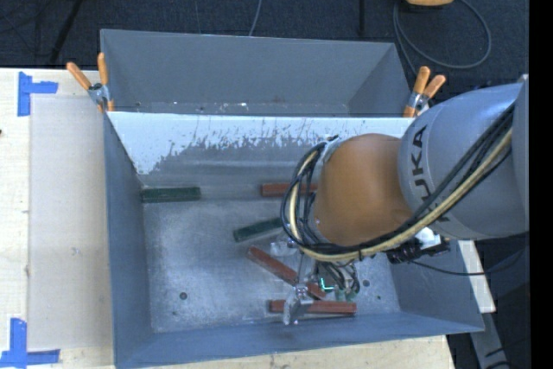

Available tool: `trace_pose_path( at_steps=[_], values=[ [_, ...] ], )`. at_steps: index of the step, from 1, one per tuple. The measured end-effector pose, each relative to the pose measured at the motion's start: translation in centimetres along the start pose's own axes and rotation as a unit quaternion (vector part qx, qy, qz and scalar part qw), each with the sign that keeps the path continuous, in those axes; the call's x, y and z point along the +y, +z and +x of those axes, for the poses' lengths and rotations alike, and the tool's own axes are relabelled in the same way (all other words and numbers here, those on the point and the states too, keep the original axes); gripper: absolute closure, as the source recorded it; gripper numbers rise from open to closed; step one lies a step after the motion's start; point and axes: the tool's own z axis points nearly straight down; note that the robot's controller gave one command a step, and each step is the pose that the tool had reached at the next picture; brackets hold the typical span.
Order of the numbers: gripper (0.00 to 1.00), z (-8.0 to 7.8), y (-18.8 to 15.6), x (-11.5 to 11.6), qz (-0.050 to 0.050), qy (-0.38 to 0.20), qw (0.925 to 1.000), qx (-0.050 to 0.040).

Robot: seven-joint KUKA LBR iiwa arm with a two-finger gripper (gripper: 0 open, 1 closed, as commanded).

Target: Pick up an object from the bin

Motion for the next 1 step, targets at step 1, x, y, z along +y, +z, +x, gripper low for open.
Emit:
trace_pose_path(
  at_steps=[1],
  values=[
    [0.00,-0.19,-0.30,-0.03,0.000,0.002,1.0000,-0.0035]
  ],
)
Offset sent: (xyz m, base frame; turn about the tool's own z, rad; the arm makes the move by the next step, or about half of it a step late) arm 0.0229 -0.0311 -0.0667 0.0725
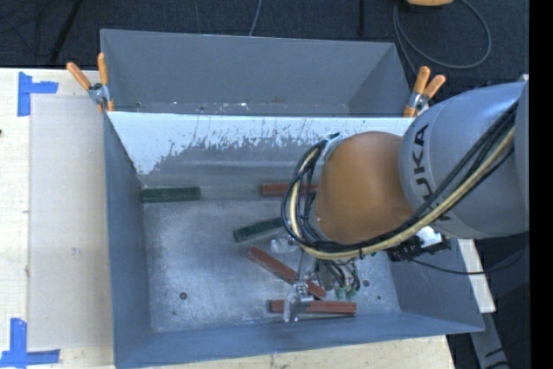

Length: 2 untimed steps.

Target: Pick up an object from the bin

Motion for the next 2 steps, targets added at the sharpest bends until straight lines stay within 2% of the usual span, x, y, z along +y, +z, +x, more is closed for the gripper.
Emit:
trace_pose_path(
  at_steps=[1,2],
  values=[
    [1.00,-2.57,6.47,-3.02,-0.001,0.036,0.9993,-0.0072],
    [1.00,-2.57,6.47,-3.02,-0.001,0.036,0.9993,-0.0072]
  ],
)
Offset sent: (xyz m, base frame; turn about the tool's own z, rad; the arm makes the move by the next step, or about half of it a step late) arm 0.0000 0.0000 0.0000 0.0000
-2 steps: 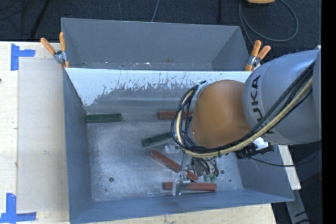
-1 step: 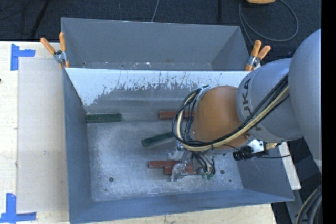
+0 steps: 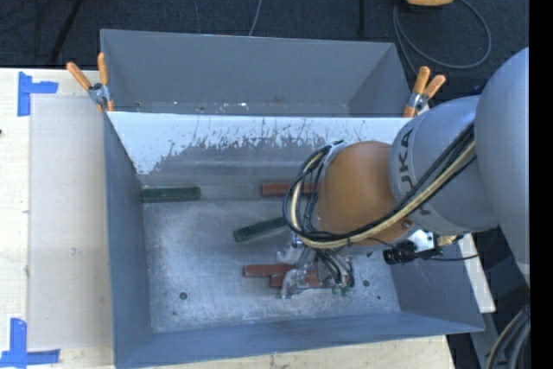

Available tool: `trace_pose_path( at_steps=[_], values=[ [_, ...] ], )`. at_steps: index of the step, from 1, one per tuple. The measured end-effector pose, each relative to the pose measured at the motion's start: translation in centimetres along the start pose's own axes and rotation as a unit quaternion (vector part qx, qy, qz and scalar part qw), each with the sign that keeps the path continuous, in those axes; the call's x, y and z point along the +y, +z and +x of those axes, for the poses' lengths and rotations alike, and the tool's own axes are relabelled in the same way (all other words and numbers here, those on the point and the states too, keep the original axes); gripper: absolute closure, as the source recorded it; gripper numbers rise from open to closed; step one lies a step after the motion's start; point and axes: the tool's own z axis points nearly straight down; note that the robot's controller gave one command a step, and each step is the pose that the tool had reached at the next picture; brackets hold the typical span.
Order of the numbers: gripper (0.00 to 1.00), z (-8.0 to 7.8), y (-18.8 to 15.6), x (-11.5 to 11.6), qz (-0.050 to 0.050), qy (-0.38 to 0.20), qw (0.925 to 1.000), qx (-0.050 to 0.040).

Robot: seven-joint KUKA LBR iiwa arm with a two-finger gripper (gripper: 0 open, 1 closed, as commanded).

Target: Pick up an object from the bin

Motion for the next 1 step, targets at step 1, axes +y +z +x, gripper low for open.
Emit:
trace_pose_path(
  at_steps=[1],
  values=[
    [1.00,-0.66,-15.07,-2.37,0.001,-0.013,0.9999,0.0050]
  ],
)
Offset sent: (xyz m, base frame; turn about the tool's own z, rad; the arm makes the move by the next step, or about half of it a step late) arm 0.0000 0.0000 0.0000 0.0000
